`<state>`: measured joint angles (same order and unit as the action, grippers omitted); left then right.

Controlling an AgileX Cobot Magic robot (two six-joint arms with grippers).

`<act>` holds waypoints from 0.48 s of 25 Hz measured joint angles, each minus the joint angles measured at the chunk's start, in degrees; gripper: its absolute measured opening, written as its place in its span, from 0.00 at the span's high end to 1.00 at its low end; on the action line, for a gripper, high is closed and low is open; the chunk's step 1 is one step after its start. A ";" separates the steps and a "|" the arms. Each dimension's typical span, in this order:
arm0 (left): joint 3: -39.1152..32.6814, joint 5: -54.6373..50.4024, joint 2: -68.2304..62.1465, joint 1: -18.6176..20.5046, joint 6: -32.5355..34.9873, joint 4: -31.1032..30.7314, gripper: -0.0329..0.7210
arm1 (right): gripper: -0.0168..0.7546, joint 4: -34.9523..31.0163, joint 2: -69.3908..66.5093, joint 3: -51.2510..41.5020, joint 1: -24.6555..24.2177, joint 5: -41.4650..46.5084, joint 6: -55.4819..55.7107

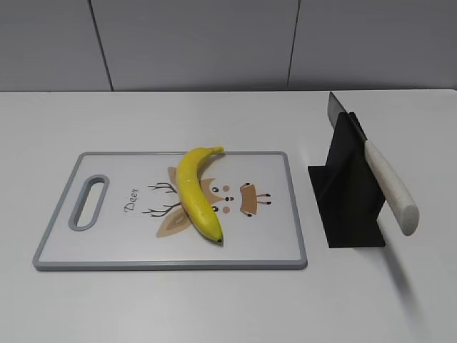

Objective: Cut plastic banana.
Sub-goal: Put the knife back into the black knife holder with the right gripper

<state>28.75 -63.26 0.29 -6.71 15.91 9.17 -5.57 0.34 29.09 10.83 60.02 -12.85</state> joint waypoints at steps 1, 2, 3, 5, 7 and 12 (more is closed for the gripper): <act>0.00 0.00 0.00 0.00 0.00 0.00 0.17 | 0.24 0.00 0.00 0.00 -1.42 0.00 0.00; 0.00 0.00 0.00 0.00 0.00 0.00 0.17 | 0.24 0.00 0.00 0.00 -3.01 0.00 0.00; 0.00 0.00 0.00 0.00 0.00 0.00 0.17 | 0.24 0.00 0.00 0.00 -4.46 0.00 0.00; 0.00 0.00 0.00 0.00 0.00 0.00 0.17 | 0.24 0.00 0.00 0.00 -6.70 0.00 0.00; 0.00 0.00 0.00 0.00 0.00 0.00 0.17 | 0.24 0.00 0.00 0.00 -8.28 0.00 0.00; 0.00 0.00 0.00 0.00 -0.11 0.00 0.17 | 0.24 0.00 0.00 0.00 -9.41 0.00 0.00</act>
<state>28.75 -63.26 0.29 -6.71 15.80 9.17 -5.57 0.34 29.09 1.42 60.02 -12.85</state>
